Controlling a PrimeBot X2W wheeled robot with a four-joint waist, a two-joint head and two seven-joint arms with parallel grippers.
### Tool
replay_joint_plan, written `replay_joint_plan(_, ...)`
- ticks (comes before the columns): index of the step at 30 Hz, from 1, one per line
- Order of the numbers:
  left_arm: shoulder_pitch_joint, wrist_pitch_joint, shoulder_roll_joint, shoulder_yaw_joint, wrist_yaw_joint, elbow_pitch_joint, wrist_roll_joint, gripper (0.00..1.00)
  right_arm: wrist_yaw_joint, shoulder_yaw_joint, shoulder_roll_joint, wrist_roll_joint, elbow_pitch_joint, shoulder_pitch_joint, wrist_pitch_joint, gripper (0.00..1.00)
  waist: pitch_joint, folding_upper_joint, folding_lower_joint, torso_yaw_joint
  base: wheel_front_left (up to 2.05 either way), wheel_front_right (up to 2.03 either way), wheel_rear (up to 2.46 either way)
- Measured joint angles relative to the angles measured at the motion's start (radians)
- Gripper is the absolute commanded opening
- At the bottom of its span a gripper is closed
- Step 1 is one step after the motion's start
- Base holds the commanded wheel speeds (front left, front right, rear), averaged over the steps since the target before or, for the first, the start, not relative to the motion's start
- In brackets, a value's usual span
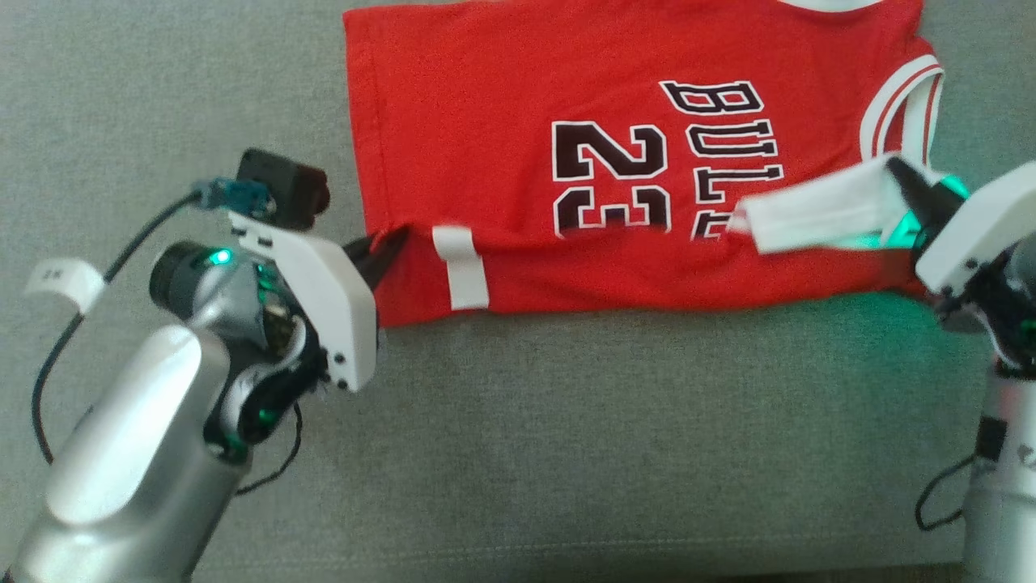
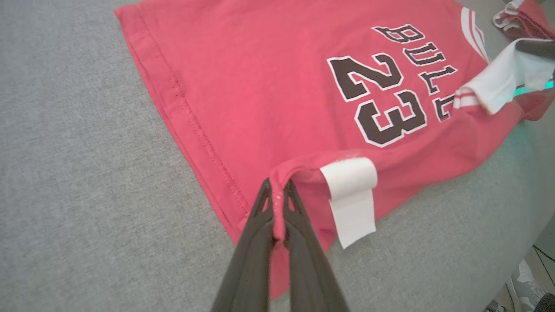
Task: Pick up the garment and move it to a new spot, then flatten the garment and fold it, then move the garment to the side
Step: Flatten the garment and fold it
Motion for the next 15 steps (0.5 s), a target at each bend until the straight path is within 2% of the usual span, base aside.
replay_joint_plan(1,-0.015,0.002,-0.002,0.0,0.0,0.019,0.0,0.0,0.0,0.0,-0.005,-0.004,0.016,-0.015,-0.015,1.0,0.003,0.0,0.0,0.0,0.0,0.0,0.0)
replay_joint_plan(2,-0.027,0.001,-0.006,0.0,0.001,0.037,0.004,0.31,0.0,0.001,-0.007,-0.006,0.033,-0.029,-0.031,1.0,0.004,0.0,0.0001,0.0,0.0,0.0,0.0)
replay_joint_plan(3,-0.035,0.0,-0.012,0.001,0.002,0.053,0.01,0.98,0.0,0.006,-0.008,-0.006,0.045,-0.038,-0.049,1.0,0.004,0.0,0.0,-0.001,0.0,0.0,0.0)
replay_joint_plan(7,-0.032,-0.014,-0.017,-0.002,0.002,0.08,0.015,1.0,0.0,0.055,-0.027,0.004,0.061,-0.038,-0.092,1.0,-0.004,0.0,0.0,-0.009,0.0,0.0,0.0)
replay_joint_plan(9,-0.01,-0.026,-0.013,0.0,0.003,0.069,0.014,1.0,0.0,0.078,-0.06,0.008,0.038,-0.029,-0.12,1.0,-0.011,0.0,0.0,-0.014,0.0,0.0,0.0)
replay_joint_plan(15,0.148,-0.069,0.014,0.051,0.057,-0.024,-0.017,1.0,0.0,0.111,-0.172,0.008,-0.072,0.131,-0.15,1.0,-0.034,0.0,-0.0001,-0.026,0.0,0.0,0.0)
